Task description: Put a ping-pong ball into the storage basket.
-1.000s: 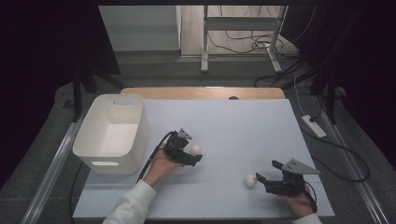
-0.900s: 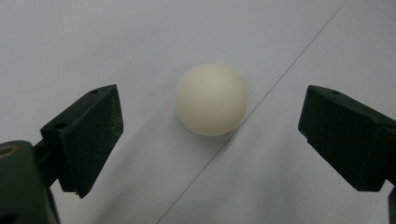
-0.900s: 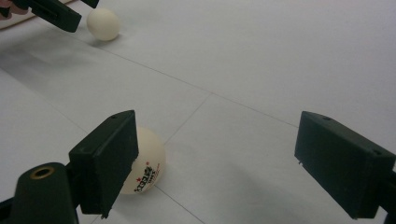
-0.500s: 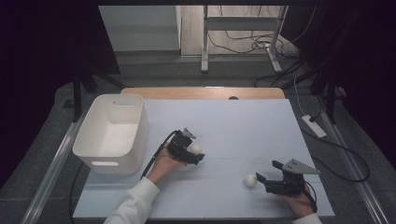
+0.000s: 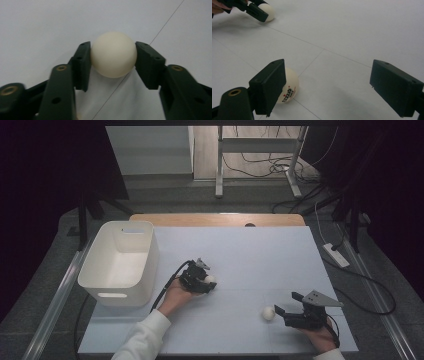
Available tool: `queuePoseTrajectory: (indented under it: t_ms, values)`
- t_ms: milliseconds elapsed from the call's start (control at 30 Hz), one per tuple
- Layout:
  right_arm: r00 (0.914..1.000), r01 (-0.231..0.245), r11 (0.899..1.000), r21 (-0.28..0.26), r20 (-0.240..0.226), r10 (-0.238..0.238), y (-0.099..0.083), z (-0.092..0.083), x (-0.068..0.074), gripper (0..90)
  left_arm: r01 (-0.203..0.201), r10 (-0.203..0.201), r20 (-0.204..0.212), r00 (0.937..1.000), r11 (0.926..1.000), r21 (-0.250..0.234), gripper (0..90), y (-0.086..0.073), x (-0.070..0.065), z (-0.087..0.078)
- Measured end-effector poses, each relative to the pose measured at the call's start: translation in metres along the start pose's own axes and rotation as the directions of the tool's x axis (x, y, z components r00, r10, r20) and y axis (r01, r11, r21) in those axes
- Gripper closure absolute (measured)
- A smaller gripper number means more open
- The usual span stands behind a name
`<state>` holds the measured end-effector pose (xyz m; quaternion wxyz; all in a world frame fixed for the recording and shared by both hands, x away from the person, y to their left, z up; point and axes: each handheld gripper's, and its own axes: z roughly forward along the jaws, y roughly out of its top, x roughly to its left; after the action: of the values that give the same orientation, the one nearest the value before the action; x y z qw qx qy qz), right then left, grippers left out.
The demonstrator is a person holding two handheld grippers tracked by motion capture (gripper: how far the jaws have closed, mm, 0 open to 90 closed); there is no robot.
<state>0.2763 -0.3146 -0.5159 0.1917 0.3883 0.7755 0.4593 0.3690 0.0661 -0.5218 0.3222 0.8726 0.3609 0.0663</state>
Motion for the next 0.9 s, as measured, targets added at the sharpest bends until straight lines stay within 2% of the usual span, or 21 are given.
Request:
queuePoseTrajectory:
  t_ms: [233,567,900]
  values:
    - [1.0000,0.002,1.000,0.000,0.003,-0.002,0.000,0.000,0.000,13.5,-0.006,0.006,-0.001,1.0000,0.9999,-0.010,50.7,0.000,0.001,-0.005]
    - [0.9999,0.011,1.000,-0.002,0.005,-0.011,0.000,-0.001,0.001,13.5,0.006,-0.005,0.021,0.9998,0.9978,-0.066,50.8,0.000,0.001,-0.014]
    - [0.9998,0.012,1.000,-0.007,0.013,-0.012,0.000,-0.002,0.001,13.8,0.008,-0.007,0.013,0.9999,0.9917,-0.129,50.7,0.002,-0.004,-0.026]
